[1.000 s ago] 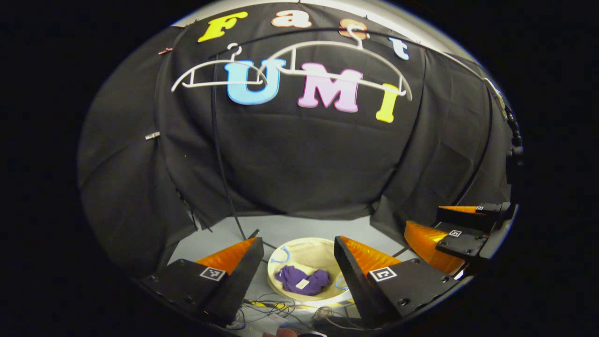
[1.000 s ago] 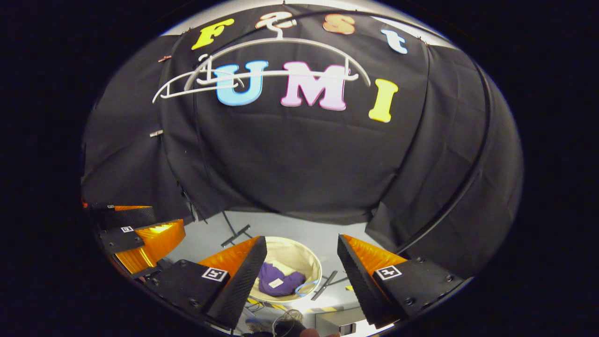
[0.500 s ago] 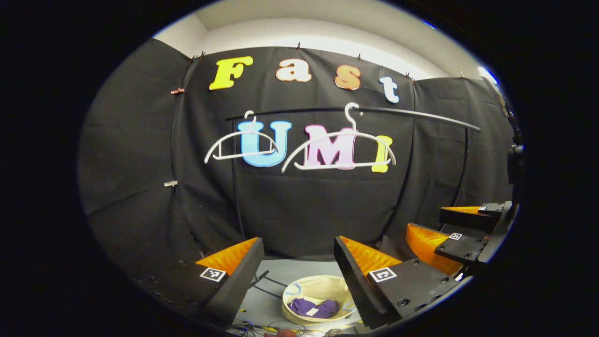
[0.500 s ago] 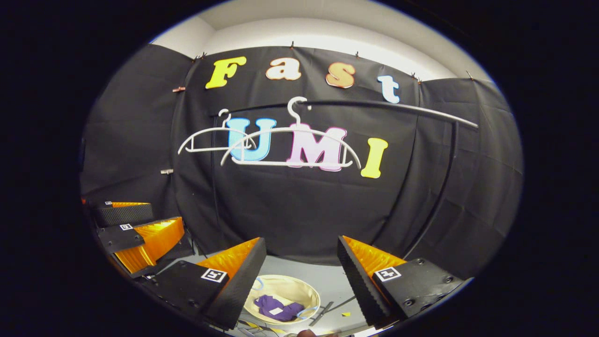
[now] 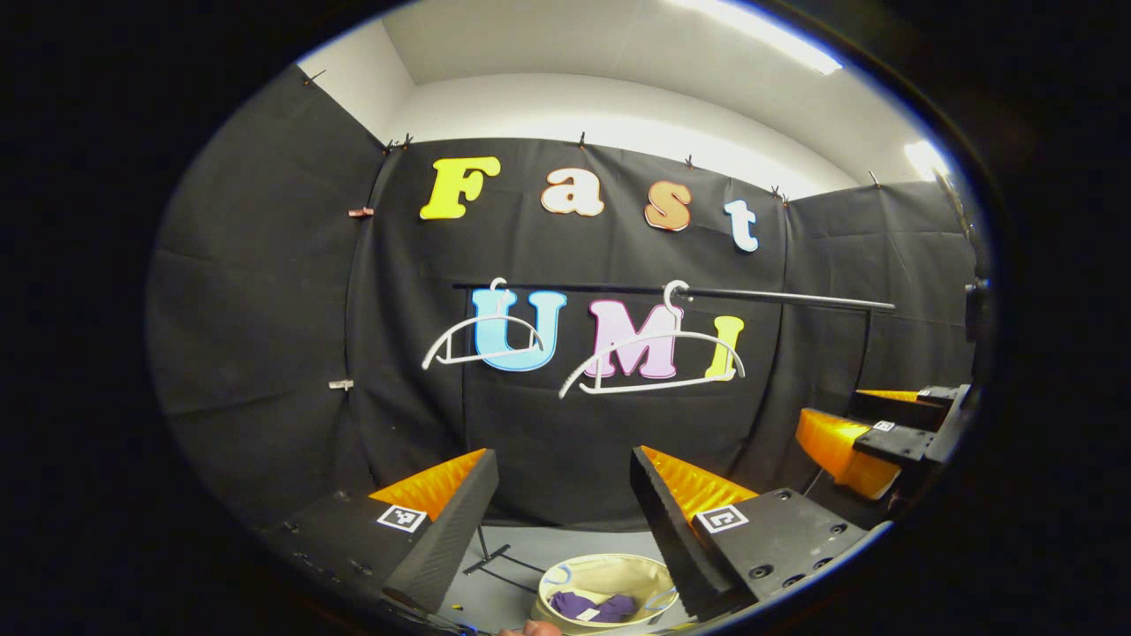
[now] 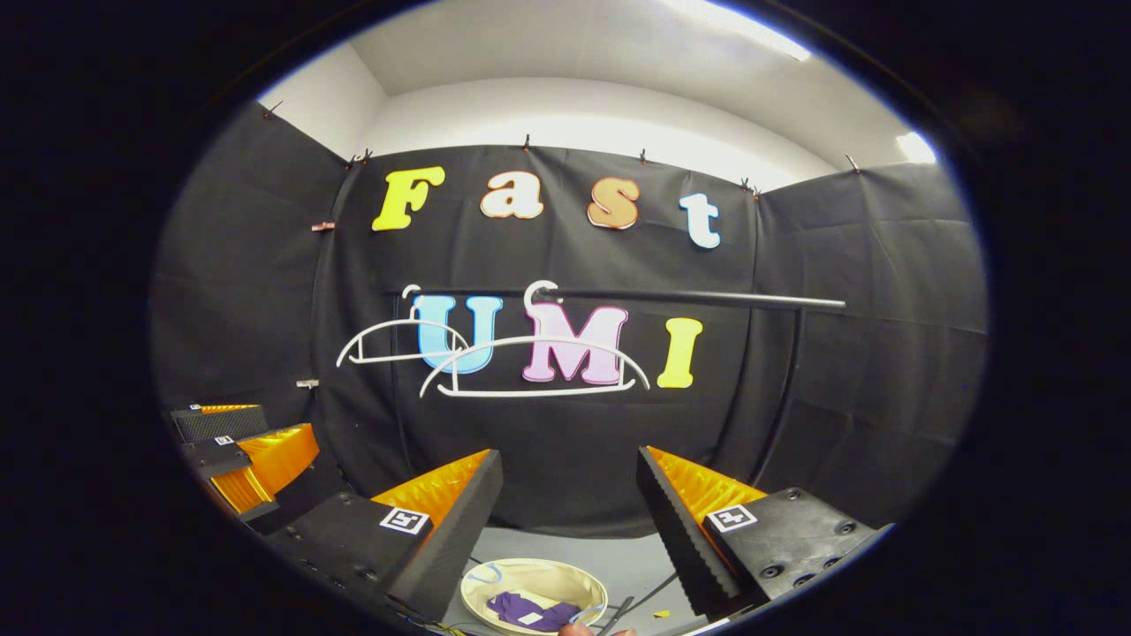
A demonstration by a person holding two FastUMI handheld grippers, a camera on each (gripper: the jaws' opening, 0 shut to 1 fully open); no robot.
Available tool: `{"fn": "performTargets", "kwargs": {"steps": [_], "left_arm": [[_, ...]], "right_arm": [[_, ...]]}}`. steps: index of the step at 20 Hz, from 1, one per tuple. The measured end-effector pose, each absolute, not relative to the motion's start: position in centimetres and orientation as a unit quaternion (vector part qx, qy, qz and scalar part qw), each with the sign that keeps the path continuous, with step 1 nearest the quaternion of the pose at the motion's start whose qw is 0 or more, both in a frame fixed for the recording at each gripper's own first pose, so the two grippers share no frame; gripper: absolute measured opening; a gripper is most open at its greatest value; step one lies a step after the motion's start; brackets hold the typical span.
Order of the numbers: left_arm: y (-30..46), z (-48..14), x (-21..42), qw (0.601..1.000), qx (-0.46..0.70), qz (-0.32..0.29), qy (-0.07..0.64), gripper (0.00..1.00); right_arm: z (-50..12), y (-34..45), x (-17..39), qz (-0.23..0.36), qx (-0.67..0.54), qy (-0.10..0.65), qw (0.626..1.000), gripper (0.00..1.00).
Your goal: Grasp the clothes on the hanger with both hands and then place them into the laundry hamper below.
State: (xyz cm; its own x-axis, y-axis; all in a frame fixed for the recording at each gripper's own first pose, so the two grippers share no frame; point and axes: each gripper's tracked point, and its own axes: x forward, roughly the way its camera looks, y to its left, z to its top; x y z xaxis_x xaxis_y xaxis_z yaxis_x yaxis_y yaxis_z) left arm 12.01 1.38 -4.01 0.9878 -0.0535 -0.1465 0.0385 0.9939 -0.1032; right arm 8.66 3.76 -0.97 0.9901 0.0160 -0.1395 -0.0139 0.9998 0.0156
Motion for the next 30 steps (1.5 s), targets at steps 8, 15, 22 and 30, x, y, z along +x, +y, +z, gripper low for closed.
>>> {"fn": "performTargets", "kwargs": {"steps": [8, 15, 22, 30], "left_arm": [[-1.2, -3.5, 10.4, 0.995, -0.032, -0.047, 0.079, 0.95], [-2.4, -3.1, 8.5, 0.996, -0.028, -0.05, 0.075, 0.95], [-3.3, -2.4, 7.6, 0.996, -0.025, -0.051, 0.071, 0.95], [-4.2, -2.7, 7.0, 0.995, -0.02, -0.059, 0.075, 0.95]], "right_arm": [[0.9, 2.9, 9.2, 0.009, 0.001, 0.034, 0.999, 0.98], [-0.4, 2.5, 8.8, 0.021, 0.013, 0.046, 0.999, 0.98], [0.0, 2.7, 8.3, 0.041, -0.001, 0.04, 0.998, 0.98], [0.0, 2.4, 7.4, 0.042, -0.003, 0.038, 0.998, 0.98]]}}
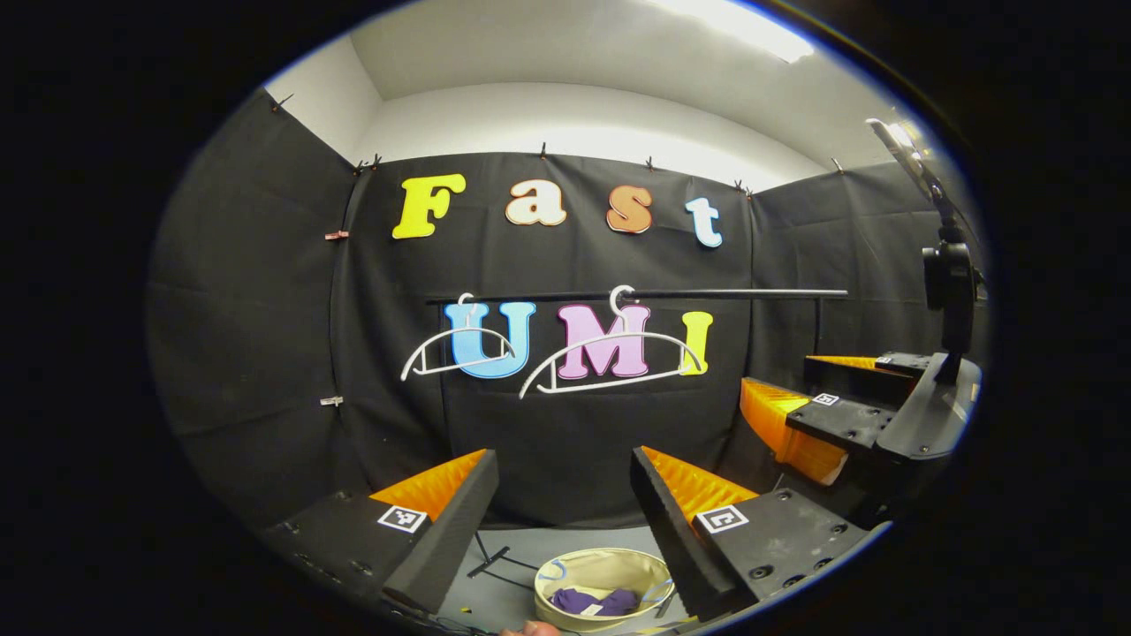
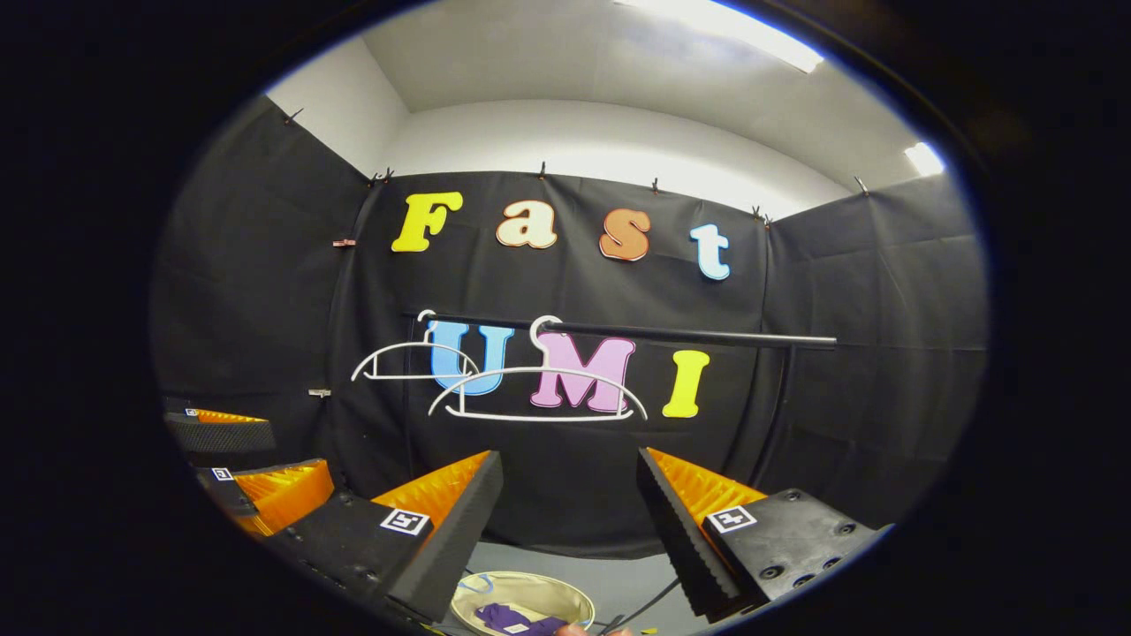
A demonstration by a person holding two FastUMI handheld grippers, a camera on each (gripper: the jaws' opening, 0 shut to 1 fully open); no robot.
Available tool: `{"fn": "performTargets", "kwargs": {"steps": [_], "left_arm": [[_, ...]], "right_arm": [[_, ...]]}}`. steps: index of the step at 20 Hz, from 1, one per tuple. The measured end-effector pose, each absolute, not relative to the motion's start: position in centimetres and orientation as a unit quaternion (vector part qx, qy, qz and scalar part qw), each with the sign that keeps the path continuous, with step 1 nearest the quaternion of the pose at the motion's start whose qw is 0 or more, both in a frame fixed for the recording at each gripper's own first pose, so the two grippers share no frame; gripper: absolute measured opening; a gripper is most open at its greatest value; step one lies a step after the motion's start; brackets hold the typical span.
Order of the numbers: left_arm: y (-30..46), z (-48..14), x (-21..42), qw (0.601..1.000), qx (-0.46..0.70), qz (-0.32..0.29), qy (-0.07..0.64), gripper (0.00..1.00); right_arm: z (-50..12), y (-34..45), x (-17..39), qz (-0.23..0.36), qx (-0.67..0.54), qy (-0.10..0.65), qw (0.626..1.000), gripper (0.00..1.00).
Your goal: Grasp the clothes on the hanger with both hands and then place them into the laundry hamper below.
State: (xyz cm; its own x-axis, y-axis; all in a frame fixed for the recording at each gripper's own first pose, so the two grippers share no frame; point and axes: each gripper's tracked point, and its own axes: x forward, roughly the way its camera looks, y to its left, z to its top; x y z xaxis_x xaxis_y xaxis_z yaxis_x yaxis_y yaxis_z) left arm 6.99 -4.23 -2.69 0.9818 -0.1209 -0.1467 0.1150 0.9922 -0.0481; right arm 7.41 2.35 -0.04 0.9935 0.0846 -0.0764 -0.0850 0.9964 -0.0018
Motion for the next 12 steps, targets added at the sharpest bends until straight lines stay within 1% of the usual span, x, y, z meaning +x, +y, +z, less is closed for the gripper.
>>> {"fn": "performTargets", "kwargs": {"steps": [5, 6, 7, 10, 11, 12], "left_arm": [[-4.33, -2.6, 6.64, 0.995, -0.018, -0.06, 0.075, 0.95], [-4.34, -2.66, 6.63, 0.995, -0.018, -0.059, 0.075, 0.92], [-4.34, -2.78, 6.6, 0.995, -0.017, -0.059, 0.076, 0.95], [-4.34, -3.03, 6.49, 0.995, -0.016, -0.058, 0.08, 0.95], [-4.39, -3.16, 6.48, 0.995, -0.016, -0.057, 0.082, 0.92], [-4.48, -3.13, 6.45, 0.995, -0.016, -0.058, 0.082, 0.92]], "right_arm": [[-0.55, 2.21, 7.18, 0.044, 0.011, 0.049, 0.998, 0.98], [-0.58, 2.23, 7.32, 0.043, 0.012, 0.05, 0.998, 0.98], [-0.57, 2.24, 7.38, 0.044, 0.011, 0.049, 0.998, 0.98], [-0.75, 2.19, 7.18, 0.043, 0.011, 0.05, 0.998, 0.98], [-0.82, 2.18, 7.08, 0.044, 0.011, 0.051, 0.998, 0.98], [-1.07, 2.23, 6.98, 0.045, 0.011, 0.053, 0.998, 0.98]]}}
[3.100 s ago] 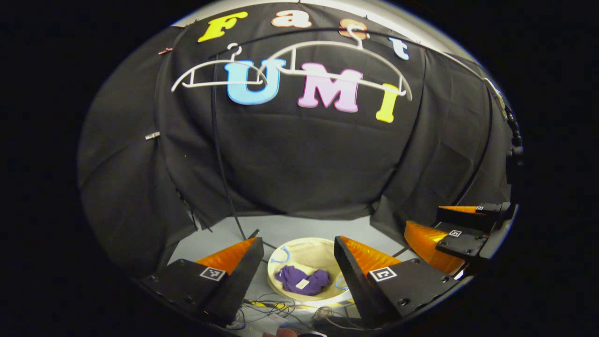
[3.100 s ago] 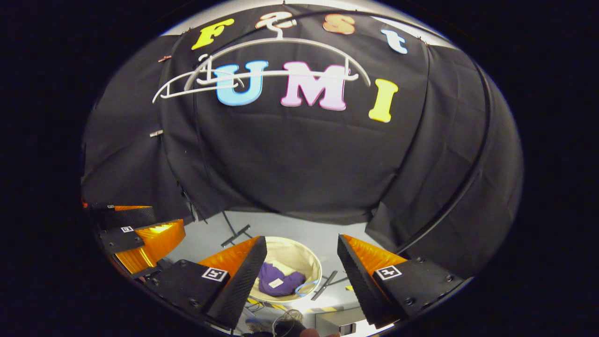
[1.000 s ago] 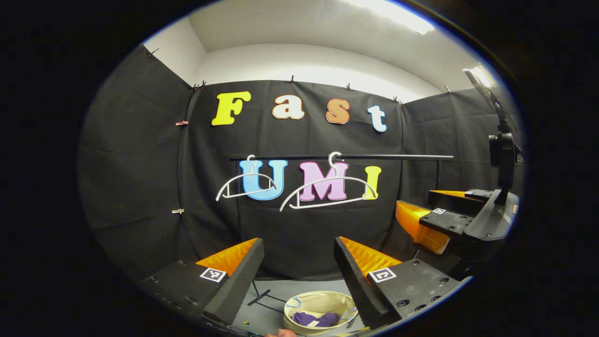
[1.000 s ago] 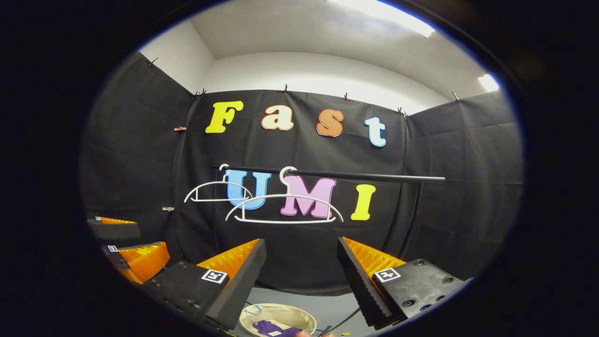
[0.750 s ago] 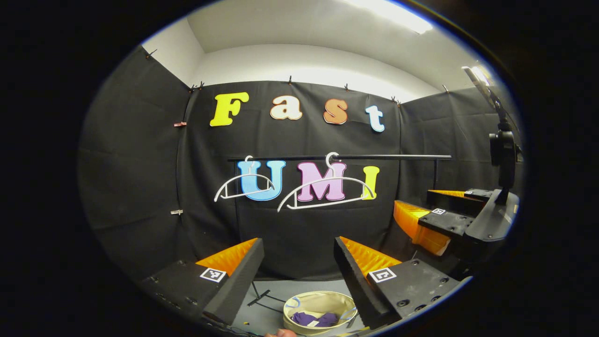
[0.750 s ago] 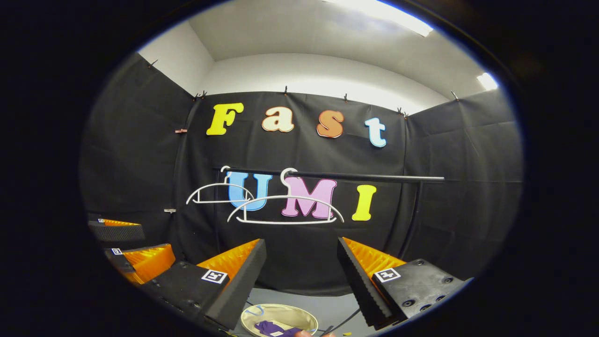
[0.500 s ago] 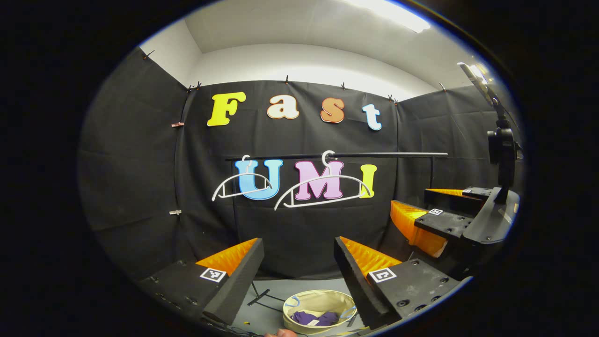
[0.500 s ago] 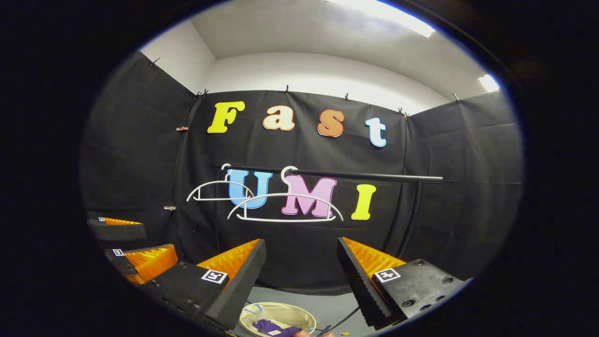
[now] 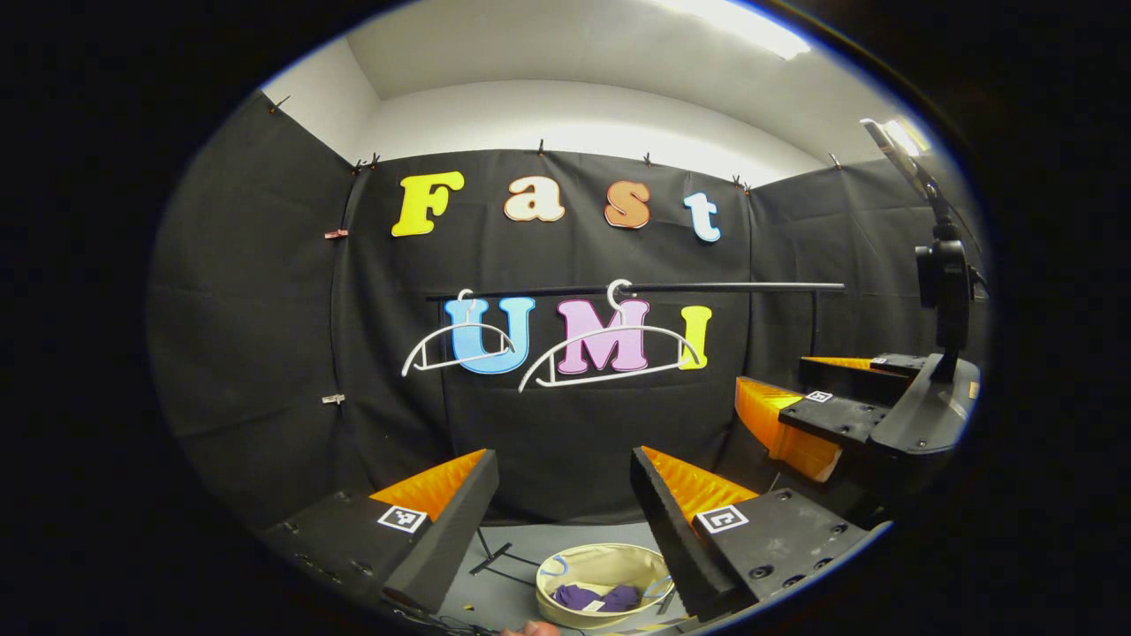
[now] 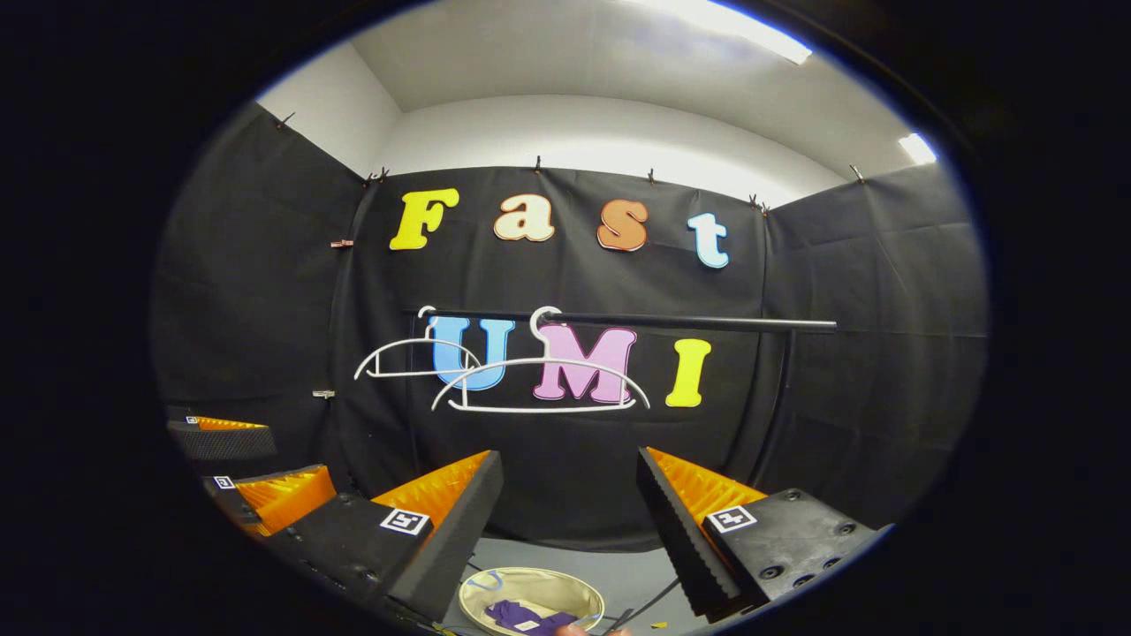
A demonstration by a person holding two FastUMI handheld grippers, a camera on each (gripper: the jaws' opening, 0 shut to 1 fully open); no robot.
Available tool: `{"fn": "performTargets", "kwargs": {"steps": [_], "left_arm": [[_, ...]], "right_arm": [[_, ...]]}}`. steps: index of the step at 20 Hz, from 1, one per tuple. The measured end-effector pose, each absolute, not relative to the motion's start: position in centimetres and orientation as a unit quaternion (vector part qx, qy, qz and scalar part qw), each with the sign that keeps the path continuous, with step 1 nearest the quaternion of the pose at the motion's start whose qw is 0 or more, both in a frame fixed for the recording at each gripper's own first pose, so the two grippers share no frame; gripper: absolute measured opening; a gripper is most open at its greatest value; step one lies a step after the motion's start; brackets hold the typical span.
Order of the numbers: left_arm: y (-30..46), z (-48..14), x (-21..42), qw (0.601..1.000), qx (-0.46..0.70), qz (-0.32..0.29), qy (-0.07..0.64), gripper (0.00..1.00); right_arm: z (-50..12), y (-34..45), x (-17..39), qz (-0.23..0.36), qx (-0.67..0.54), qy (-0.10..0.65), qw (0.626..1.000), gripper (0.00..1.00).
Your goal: Grasp the clothes on the hanger with both hands and then place them into the laundry hamper below.
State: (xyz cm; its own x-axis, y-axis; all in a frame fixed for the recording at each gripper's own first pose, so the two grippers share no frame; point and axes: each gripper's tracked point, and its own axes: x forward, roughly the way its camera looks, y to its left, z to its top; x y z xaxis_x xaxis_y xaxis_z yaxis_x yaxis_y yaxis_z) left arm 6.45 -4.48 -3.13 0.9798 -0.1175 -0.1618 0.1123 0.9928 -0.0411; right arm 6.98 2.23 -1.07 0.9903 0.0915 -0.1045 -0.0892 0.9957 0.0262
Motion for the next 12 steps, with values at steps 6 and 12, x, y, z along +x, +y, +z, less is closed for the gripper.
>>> {"fn": "performTargets", "kwargs": {"steps": [6, 12], "left_arm": [[-4.95, -3.18, 6.32, 0.995, -0.015, -0.059, 0.083, 0.95], [-5.38, -2.36, 6.08, 0.996, -0.023, -0.059, 0.068, 0.95]], "right_arm": [[-1.12, 1.78, 6.98, 0.045, 0.012, 0.053, 0.997, 0.98], [-1.09, 1.85, 7.06, 0.049, 0.014, 0.053, 0.997, 0.98]]}}
